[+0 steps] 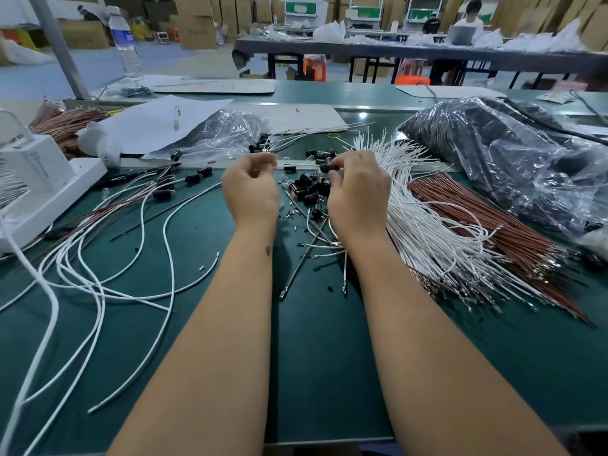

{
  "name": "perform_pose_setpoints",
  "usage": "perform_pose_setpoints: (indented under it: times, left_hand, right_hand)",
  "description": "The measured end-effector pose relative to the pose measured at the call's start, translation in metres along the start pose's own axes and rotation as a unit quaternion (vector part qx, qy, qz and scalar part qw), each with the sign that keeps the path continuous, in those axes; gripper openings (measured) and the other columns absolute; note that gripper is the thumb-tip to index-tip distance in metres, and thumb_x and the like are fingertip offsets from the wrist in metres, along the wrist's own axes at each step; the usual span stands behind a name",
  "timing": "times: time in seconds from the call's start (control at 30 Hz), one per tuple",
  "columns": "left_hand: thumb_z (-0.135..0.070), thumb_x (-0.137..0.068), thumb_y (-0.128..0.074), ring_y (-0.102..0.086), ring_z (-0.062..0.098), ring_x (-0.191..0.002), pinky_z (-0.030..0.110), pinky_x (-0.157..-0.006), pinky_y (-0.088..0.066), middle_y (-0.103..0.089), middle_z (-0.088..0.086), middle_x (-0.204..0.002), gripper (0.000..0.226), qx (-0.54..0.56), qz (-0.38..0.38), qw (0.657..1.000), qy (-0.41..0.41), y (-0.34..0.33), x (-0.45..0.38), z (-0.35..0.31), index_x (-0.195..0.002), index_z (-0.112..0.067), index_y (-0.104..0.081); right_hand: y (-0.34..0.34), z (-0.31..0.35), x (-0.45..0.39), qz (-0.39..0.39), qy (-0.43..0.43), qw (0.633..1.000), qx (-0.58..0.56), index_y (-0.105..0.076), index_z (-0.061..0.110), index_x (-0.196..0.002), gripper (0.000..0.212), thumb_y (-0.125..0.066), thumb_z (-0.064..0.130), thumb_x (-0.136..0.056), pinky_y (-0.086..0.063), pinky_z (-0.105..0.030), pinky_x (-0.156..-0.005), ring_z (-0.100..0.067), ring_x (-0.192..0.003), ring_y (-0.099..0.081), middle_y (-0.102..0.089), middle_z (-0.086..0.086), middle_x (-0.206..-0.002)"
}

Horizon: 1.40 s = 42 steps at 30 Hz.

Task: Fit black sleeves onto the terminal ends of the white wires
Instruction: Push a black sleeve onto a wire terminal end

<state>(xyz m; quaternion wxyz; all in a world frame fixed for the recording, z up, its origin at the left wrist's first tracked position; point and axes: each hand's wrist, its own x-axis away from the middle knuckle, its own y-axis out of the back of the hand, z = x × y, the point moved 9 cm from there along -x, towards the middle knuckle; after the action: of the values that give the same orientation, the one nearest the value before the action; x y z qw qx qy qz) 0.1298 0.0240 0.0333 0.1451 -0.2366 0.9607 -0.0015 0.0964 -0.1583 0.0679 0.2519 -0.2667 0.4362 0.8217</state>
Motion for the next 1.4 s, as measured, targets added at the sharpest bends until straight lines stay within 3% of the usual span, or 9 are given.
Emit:
perform_pose_setpoints:
  times: [0.13, 0.3, 0.43, 0.53, 0.77, 0.93, 1.07, 1.23, 1.4]
  left_hand:
    - [-0.002, -0.09, -0.054, -0.059, 0.011, -0.069, 0.022, -0.057, -0.043, -0.067, -0.005, -0.078, 0.026, -0.07, -0.142, 0.987, 0.016, 0.04, -0.008, 0.002, -0.082, -0.02, -0.07]
    - [-0.002, -0.084, -0.053, -0.046, 0.017, -0.116, 0.038, -0.101, -0.033, -0.066, -0.009, -0.111, 0.031, -0.201, -0.134, 0.963, -0.118, 0.032, 0.009, -0.035, -0.094, -0.025, -0.071]
    - [-0.001, -0.076, -0.05, -0.057, 0.02, -0.105, 0.041, -0.098, -0.039, -0.07, -0.002, -0.102, 0.031, -0.184, 0.006, 0.945, -0.271, -0.011, 0.03, -0.064, -0.091, -0.014, -0.075]
    - [0.004, -0.076, -0.047, -0.056, 0.022, -0.102, 0.041, -0.093, -0.044, -0.071, 0.0, -0.098, 0.038, -0.19, 0.11, 0.938, -0.266, -0.035, 0.036, -0.055, -0.098, -0.014, -0.072]
    - [-0.005, -0.087, -0.044, -0.053, 0.01, -0.102, 0.034, -0.093, -0.015, -0.069, -0.013, -0.095, 0.041, -0.317, 0.014, 0.911, -0.261, -0.024, 0.028, -0.049, -0.104, -0.031, -0.071]
    - [-0.003, -0.085, -0.048, -0.053, 0.018, -0.104, 0.046, -0.107, -0.021, -0.069, -0.009, -0.094, 0.04, -0.383, -0.069, 0.912, -0.129, 0.016, 0.003, -0.025, -0.105, -0.03, -0.07]
    - [-0.005, -0.084, -0.048, -0.049, 0.023, -0.112, 0.045, -0.109, -0.019, -0.068, -0.002, -0.104, 0.042, -0.424, -0.011, 0.899, -0.11, 0.001, 0.007, -0.015, -0.113, -0.028, -0.067]
    - [-0.007, -0.088, -0.046, -0.047, 0.028, -0.115, 0.034, -0.099, -0.024, -0.063, 0.009, -0.119, 0.04, -0.36, 0.108, 0.885, -0.276, -0.051, 0.033, -0.036, -0.123, -0.016, -0.062]
    - [0.004, -0.086, -0.042, -0.054, 0.033, -0.102, 0.034, -0.096, -0.033, -0.067, 0.014, -0.106, 0.036, -0.356, 0.118, 0.893, -0.25, -0.047, 0.023, -0.026, -0.108, -0.009, -0.068]
  right_hand:
    - [0.006, 0.003, 0.001, -0.034, 0.017, 0.993, 0.112, -0.062, 0.02, -0.111, 0.019, -0.058, 0.02, -0.093, -0.016, -0.036, -0.104, -0.02, -0.116, -0.047, -0.053, 0.0, -0.117]
    - [0.005, 0.009, 0.001, -0.027, 0.038, 0.992, 0.12, -0.059, 0.021, -0.11, 0.016, -0.052, 0.02, -0.095, -0.016, -0.032, -0.096, -0.018, -0.106, -0.053, -0.062, 0.006, -0.106]
    - [0.002, 0.014, 0.002, -0.002, 0.056, 0.998, 0.009, -0.059, 0.011, -0.106, 0.014, -0.05, 0.016, -0.097, -0.026, -0.025, -0.082, -0.022, -0.095, -0.055, -0.064, -0.003, -0.1]
    - [0.001, 0.023, 0.005, -0.001, 0.077, 0.997, -0.01, -0.06, 0.007, -0.105, 0.015, -0.049, 0.012, -0.096, -0.031, -0.031, -0.086, -0.027, -0.094, -0.057, -0.065, -0.006, -0.099]
    - [0.007, 0.023, 0.005, -0.046, 0.08, 0.986, 0.135, -0.06, 0.02, -0.108, 0.017, -0.049, 0.016, -0.095, -0.018, -0.033, -0.102, -0.019, -0.101, -0.055, -0.063, 0.004, -0.102]
    - [0.01, 0.004, 0.002, -0.033, 0.016, 0.99, 0.133, -0.057, 0.014, -0.109, 0.018, -0.051, 0.007, -0.093, -0.035, -0.032, -0.085, -0.021, -0.088, -0.056, -0.063, -0.001, -0.096]
    - [0.003, -0.005, 0.002, 0.006, -0.008, 0.996, 0.094, -0.056, 0.01, -0.108, 0.015, -0.05, 0.006, -0.095, -0.041, -0.03, -0.06, -0.021, -0.073, -0.057, -0.064, -0.004, -0.089]
    - [-0.006, 0.006, 0.002, 0.045, 0.023, 0.999, 0.019, -0.058, 0.012, -0.111, 0.017, -0.049, 0.019, -0.098, -0.047, -0.036, -0.068, -0.026, -0.086, -0.06, -0.066, -0.006, -0.101]
    - [-0.006, 0.004, 0.002, 0.045, 0.036, 0.998, 0.036, -0.06, 0.015, -0.11, 0.016, -0.052, 0.02, -0.097, -0.038, -0.029, -0.064, -0.022, -0.083, -0.059, -0.066, -0.004, -0.1]
